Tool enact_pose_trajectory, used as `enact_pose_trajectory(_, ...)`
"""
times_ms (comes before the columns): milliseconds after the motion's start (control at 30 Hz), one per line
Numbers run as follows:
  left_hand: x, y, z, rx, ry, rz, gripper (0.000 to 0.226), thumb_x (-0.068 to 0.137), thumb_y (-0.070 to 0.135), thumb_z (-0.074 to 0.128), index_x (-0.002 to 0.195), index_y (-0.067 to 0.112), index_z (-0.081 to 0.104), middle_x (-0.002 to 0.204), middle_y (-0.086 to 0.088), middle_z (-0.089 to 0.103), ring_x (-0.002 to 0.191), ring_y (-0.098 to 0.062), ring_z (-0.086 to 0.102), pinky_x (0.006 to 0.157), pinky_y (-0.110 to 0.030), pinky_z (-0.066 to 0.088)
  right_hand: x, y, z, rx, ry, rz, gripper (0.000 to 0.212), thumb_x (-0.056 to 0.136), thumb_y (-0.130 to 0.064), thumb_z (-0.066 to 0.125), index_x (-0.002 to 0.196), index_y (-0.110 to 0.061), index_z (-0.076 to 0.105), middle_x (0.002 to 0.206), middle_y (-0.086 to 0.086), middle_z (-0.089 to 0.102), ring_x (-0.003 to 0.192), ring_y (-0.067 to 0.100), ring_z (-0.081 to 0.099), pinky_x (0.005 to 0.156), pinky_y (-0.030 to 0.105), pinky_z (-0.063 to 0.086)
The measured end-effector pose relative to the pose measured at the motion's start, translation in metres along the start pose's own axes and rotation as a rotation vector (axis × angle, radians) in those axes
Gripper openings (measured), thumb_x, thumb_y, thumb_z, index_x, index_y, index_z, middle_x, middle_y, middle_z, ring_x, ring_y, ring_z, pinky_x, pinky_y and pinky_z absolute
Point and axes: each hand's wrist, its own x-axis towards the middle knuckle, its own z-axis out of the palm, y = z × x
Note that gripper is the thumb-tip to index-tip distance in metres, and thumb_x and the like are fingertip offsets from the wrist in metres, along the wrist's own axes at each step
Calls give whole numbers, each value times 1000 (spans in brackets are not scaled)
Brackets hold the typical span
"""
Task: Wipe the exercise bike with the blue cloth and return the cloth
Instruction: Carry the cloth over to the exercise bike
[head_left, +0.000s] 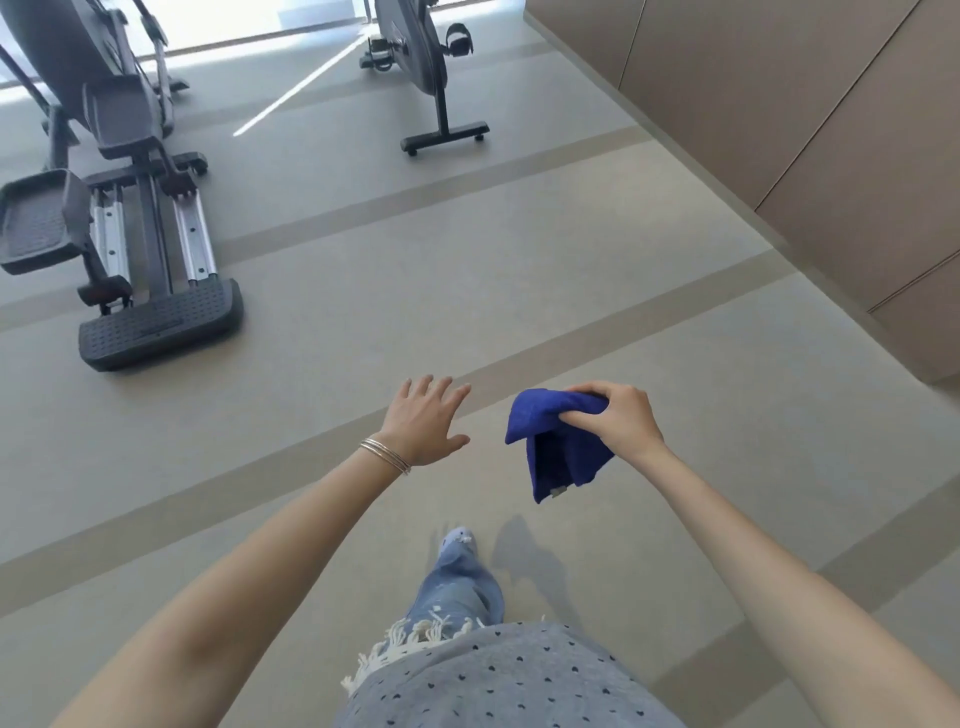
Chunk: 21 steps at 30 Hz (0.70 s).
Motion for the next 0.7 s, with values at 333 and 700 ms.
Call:
enact_pose_trajectory(333, 97, -97, -45, 14, 13, -11, 73, 90, 55, 44, 149, 24, 15, 155, -7, 22, 142, -30, 19, 116, -47, 18, 126, -54, 18, 45, 39, -14, 15, 71, -28, 75, 85, -30, 71, 84, -15, 72, 85, 2, 65, 74, 20, 49)
enact_pose_trajectory(700, 184, -146, -45, -48, 31, -80, 68, 92, 52, 41, 148, 23, 18, 155, -7, 22, 144, -30, 15, 117, -48, 12, 245, -72, 26, -23, -48, -18, 14, 71, -25, 75, 81, -34, 68, 79, -18, 69, 80, -1, 63, 67, 13, 44)
